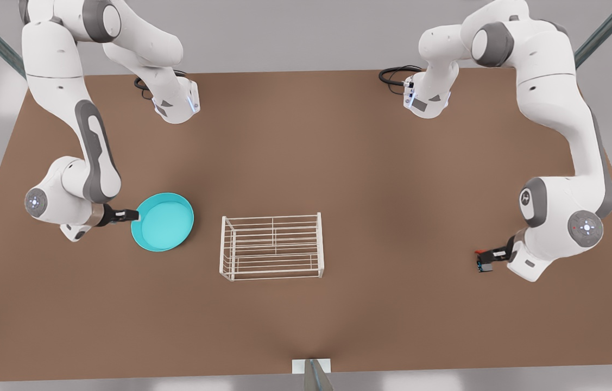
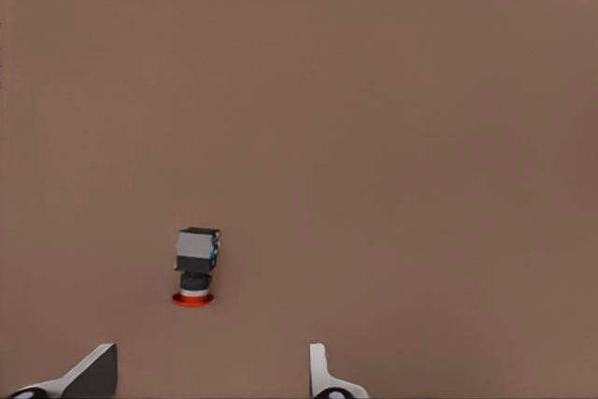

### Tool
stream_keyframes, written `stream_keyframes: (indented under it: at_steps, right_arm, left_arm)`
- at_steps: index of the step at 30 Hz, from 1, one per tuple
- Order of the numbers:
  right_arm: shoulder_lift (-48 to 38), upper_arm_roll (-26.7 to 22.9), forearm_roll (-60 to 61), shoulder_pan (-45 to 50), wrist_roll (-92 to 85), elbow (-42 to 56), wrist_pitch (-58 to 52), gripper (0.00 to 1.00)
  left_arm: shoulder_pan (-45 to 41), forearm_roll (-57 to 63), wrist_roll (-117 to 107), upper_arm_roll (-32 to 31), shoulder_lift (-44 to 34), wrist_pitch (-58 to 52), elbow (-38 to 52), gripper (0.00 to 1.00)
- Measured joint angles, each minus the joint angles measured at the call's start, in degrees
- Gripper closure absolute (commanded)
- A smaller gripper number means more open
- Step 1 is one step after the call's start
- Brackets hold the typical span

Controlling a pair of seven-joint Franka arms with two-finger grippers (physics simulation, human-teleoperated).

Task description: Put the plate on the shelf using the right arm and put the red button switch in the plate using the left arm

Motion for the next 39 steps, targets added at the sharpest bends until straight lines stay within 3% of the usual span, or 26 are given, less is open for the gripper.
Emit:
stream_keyframes:
  at_steps: [8,9,10,12,17,19,21,28,39]
  right_arm:
    - [5.99,-0.48,2.27,0.09,-6.06,-0.34,5.80,0.04]
    - [6.32,-0.49,2.52,0.10,-6.64,-0.31,6.12,0.13]
    - [6.57,-0.49,2.73,0.15,-7.21,-0.29,6.39,0.28]
    - [6.80,-0.49,3.14,0.18,-8.34,-0.27,6.79,0.42]
    - [7.86,-0.49,3.70,0.27,-10.29,-0.03,7.43,0.51]
    - [8.06,-0.49,4.17,0.27,-11.06,0.06,7.53,0.71]
    - [8.12,-0.49,4.53,0.28,-11.85,0.13,7.60,0.81]
    - [5.13,-0.51,5.09,0.17,-14.33,0.43,6.61,0.81]
    - [-8.01,-2.43,4.49,0.30,-16.23,0.70,-4.21,0.81]
  left_arm:
    - [1.26,0.19,-0.16,0.00,3.90,6.75,-2.51,0.00]
    - [1.37,0.17,-0.17,0.00,4.01,8.12,-4.24,0.00]
    - [1.42,0.17,-0.19,0.00,4.03,9.29,-5.37,0.00]
    - [1.44,0.16,-0.21,0.00,3.86,11.08,-6.83,0.00]
    - [1.42,0.17,-0.28,0.00,3.27,13.81,-9.70,0.00]
    - [1.45,0.76,-0.29,0.00,2.55,15.32,-12.80,0.00]
    - [1.68,1.84,-0.31,0.31,2.16,17.20,-15.55,0.00]
    - [3.49,3.21,-0.28,0.69,2.91,20.55,-16.56,0.00]
    - [2.83,3.28,-0.36,0.57,4.10,21.93,-16.35,0.00]
